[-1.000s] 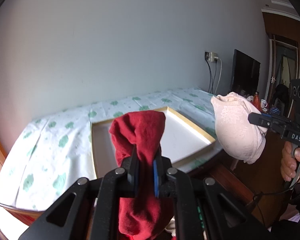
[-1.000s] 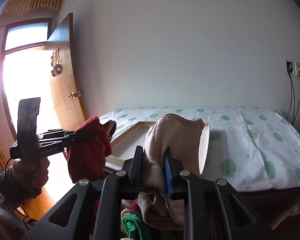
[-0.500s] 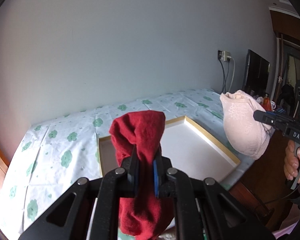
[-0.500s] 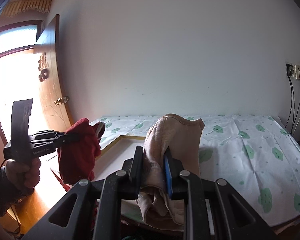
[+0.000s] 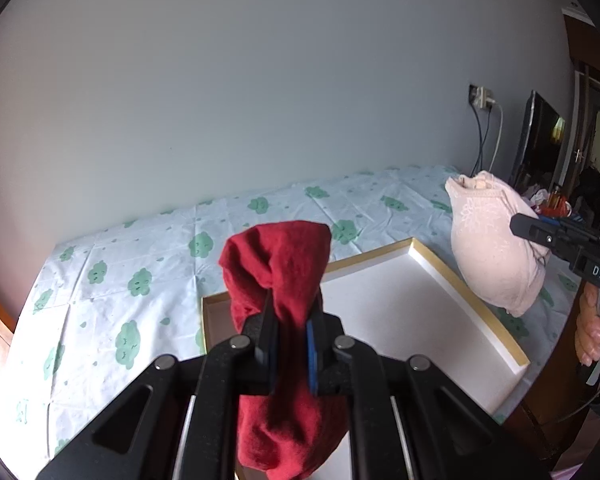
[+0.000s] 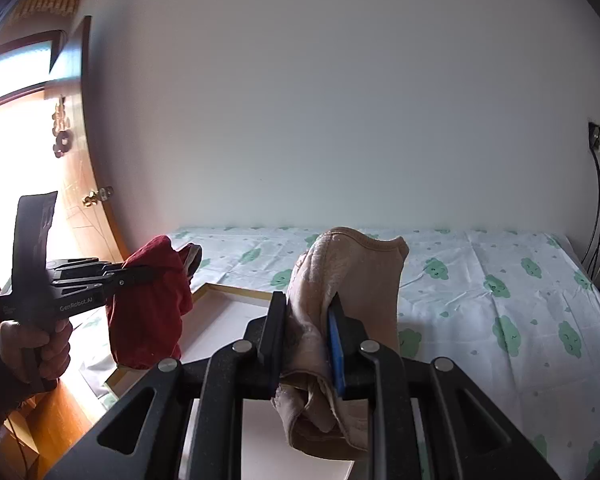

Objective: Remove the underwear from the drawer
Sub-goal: 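Carry the red cloth and beige bra over the cardboard tray with both grippers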

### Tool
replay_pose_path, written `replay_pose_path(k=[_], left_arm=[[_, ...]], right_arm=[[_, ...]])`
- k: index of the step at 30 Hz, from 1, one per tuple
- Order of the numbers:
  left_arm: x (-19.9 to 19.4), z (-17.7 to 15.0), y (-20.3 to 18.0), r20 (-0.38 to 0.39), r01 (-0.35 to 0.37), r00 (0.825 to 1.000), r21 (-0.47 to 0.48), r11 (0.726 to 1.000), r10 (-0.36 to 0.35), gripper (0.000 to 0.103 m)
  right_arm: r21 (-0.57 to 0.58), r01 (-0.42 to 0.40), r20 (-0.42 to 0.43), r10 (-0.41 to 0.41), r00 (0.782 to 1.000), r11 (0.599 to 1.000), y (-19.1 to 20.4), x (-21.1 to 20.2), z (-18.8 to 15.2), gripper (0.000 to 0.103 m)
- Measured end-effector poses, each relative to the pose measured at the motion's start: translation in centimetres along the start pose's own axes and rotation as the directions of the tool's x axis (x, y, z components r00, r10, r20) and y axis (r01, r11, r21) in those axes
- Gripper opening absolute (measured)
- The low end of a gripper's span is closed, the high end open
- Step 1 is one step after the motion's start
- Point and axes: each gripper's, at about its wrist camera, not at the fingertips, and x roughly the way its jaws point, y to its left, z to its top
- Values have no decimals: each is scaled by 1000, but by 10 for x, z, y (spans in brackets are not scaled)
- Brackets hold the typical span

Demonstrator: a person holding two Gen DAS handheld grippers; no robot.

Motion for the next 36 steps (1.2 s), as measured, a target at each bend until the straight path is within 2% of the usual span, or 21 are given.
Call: replay_pose_path(k=[13, 22, 28, 36], left_arm=[[47, 19, 14, -71, -16, 997, -53, 998, 12, 8], [72, 20, 25, -109, -31, 994, -81, 996, 22, 8], [89, 16, 33, -162, -13, 987, -99, 995, -3, 8], [99, 4, 40, -194, -24, 981, -99, 995, 4, 8]], right_arm=[[-26, 65, -62, -66, 996, 998, -5, 56, 24, 21], [-54, 91, -107, -97, 990, 994, 1, 82, 26, 21], [-111, 131, -186, -150, 971, 985, 9, 109, 21, 21], [-186, 113, -281, -163, 946, 976, 26, 136, 10, 21]])
